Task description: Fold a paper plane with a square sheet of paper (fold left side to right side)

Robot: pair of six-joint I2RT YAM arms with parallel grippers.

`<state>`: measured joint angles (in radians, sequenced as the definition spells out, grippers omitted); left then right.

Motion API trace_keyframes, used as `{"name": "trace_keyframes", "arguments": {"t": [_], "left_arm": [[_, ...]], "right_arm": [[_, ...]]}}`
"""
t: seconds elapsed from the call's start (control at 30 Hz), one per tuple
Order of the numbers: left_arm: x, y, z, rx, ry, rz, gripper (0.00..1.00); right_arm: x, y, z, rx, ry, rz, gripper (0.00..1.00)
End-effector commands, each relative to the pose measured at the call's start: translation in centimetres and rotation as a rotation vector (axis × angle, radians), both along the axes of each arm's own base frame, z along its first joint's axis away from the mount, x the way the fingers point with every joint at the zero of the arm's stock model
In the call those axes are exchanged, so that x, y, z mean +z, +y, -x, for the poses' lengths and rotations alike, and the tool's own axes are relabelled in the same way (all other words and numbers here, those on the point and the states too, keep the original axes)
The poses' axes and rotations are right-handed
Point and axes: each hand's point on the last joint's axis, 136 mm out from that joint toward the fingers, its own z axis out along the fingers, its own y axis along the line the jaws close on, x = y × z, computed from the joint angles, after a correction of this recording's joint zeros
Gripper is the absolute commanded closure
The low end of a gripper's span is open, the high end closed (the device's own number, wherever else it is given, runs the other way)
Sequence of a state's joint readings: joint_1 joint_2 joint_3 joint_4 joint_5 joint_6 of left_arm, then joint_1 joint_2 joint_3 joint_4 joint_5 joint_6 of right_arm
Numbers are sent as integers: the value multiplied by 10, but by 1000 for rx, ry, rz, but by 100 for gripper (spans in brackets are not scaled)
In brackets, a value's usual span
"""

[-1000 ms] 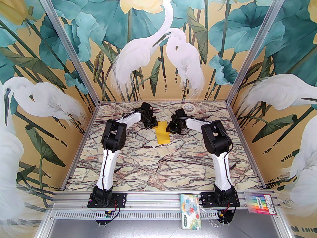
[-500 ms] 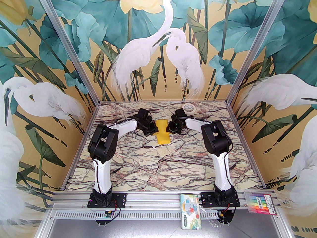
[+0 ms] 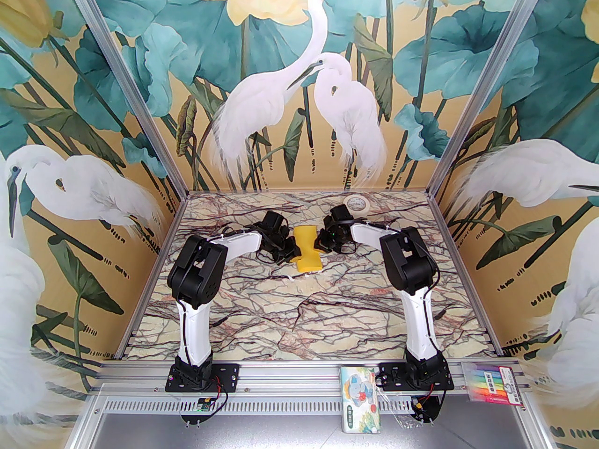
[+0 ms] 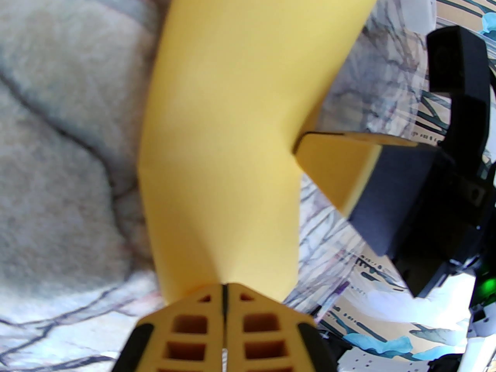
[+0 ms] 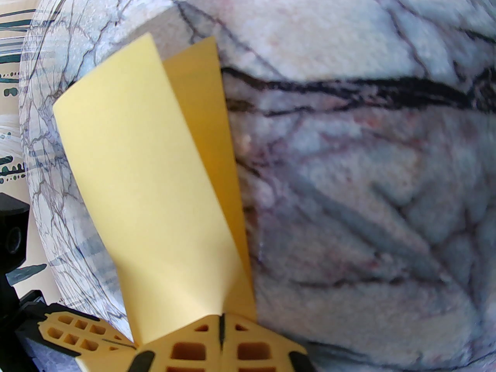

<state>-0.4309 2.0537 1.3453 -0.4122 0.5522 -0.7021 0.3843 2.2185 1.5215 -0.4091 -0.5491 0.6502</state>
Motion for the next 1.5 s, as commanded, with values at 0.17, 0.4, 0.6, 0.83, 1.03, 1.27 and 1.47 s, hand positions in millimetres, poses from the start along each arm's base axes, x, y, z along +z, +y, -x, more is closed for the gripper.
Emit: {"name": "trace_keyframes", "arguments": {"t": [0.17, 0.4, 0.6, 0.83, 1.03, 1.27, 1.47], "left_arm": [[-37, 17, 19, -48, 48, -130, 94], [-21, 14, 12, -51, 15, -121, 94], [-42, 22, 21, -60, 67, -169, 97], [-6, 11, 10, -56, -3, -101, 95], [26, -4, 16, -53, -31, 22, 93], [-1, -5, 43, -72, 39, 13, 94], [-34, 12, 55, -85, 91, -95, 95]], "right_arm": [[-33, -14, 13, -6, 68, 96, 100], [-33, -14, 13, -7, 69, 96, 100], [-33, -14, 13, -5, 67, 95, 100], [-34, -15, 14, -8, 72, 100, 100], [-34, -15, 14, -11, 71, 99, 100], [-34, -15, 13, -11, 70, 99, 100], [-33, -15, 13, -10, 68, 98, 100]]}}
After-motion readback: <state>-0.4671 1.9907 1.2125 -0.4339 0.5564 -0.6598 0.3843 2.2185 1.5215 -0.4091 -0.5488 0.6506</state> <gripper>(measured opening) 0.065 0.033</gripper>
